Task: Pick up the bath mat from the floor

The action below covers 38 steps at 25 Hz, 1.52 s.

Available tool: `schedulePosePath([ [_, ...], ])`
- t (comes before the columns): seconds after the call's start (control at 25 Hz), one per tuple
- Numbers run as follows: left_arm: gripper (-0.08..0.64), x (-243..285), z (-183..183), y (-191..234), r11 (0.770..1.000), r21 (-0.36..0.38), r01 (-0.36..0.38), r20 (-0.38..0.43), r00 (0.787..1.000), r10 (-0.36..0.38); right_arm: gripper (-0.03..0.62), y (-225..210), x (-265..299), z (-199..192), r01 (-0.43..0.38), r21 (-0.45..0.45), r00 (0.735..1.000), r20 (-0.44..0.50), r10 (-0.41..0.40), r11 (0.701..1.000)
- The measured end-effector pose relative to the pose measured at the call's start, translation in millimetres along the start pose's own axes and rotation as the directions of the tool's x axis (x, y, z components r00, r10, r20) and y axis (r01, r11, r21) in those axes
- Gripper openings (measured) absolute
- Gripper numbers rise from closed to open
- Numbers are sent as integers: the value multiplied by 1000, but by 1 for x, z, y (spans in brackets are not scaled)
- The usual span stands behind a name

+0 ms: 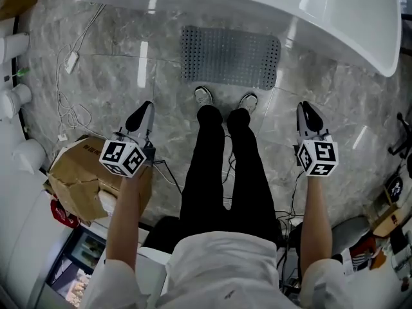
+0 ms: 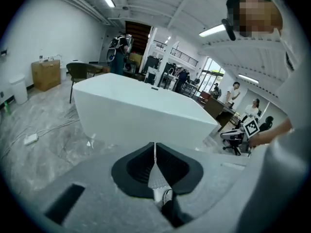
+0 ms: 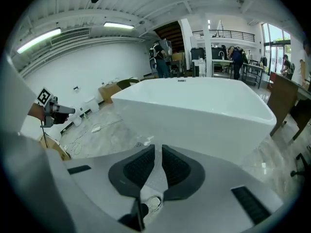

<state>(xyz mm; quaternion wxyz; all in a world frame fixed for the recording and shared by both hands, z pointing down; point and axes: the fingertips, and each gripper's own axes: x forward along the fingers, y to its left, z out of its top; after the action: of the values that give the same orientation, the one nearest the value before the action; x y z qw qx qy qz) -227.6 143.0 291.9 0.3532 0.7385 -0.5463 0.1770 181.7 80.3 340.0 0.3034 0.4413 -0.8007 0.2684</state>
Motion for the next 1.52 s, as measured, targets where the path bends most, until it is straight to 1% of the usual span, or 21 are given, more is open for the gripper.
schedulePosePath([
  [0.08, 14, 19, -20, 12, 999, -35, -19, -33, 999, 18, 11, -10, 23, -19, 1, 10, 1000, -29, 0, 1000],
  [0.16, 14, 38, -40, 24, 998, -53, -39, -65, 997, 35, 11, -17, 45, -39, -4, 11, 998, -60, 5, 1000],
  [0.28, 14, 79, -71, 44, 997, -71, -39, -111, 993, 31, 15, -29, 81, -68, 5, 8, 995, -101, -4, 1000],
  [0.4, 15, 119, -107, 70, 997, -68, -48, -164, 986, 37, 66, -35, 124, -97, 1, -13, 990, -140, -3, 1000],
  [0.56, 19, 154, -152, 100, 997, -55, -57, -233, 971, 43, 78, -34, 168, -144, 4, -29, 978, -210, -10, 1000],
  [0.68, 28, 183, -184, 121, 998, -39, -46, -278, 960, 33, 100, -45, 203, -175, 25, -14, 966, -258, -28, 1000],
  [0.72, 39, 193, -195, 128, 999, -34, -41, -293, 956, 29, 117, -49, 216, -185, 33, -6, 962, -273, -33, 999],
  [0.8, 63, 212, -217, 147, 999, -31, -44, -318, 948, 32, 126, -57, 244, -205, 47, 8, 954, -297, -43, 999],
  [1.0, 100, 263, -267, 196, 994, -60, -88, -347, 936, 62, 144, -87, 311, -256, 95, 54, 933, -352, -70, 994],
  [1.08, 126, 284, -285, 215, 993, -61, -97, -359, 931, 69, 152, -98, 331, -275, 99, 52, 924, -375, -73, 994],
  [1.12, 132, 295, -294, 224, 992, -59, -108, -368, 926, 79, 155, -103, 340, -284, 99, 44, 920, -386, -74, 994],
  [1.2, 141, 314, -311, 247, 987, -44, -154, -392, 912, 124, 158, -112, 358, -302, 98, 28, 910, -407, -78, 995],
  [1.28, 141, 334, -324, 269, 979, -31, -202, -405, 898, 172, 160, -121, 376, -322, 103, 27, 898, -431, -81, 994],
  [1.32, 143, 344, -331, 277, 976, -30, -215, -409, 894, 184, 161, -126, 384, -332, 106, 31, 892, -445, -81, 994],
  [1.36, 151, 355, -337, 284, 975, -34, -219, -415, 891, 185, 167, -131, 391, -342, 111, 35, 886, -457, -83, 993],
  [1.48, 235, 388, -361, 297, 979, -58, -198, -450, 880, 151, 178, -145, 411, -369, 133, 64, 877, -473, -87, 989],
  [1.52, 236, 399, -367, 301, 980, -64, -189, -459, 877, 139, 186, -150, 417, -376, 139, 81, 877, -474, -84, 987],
])
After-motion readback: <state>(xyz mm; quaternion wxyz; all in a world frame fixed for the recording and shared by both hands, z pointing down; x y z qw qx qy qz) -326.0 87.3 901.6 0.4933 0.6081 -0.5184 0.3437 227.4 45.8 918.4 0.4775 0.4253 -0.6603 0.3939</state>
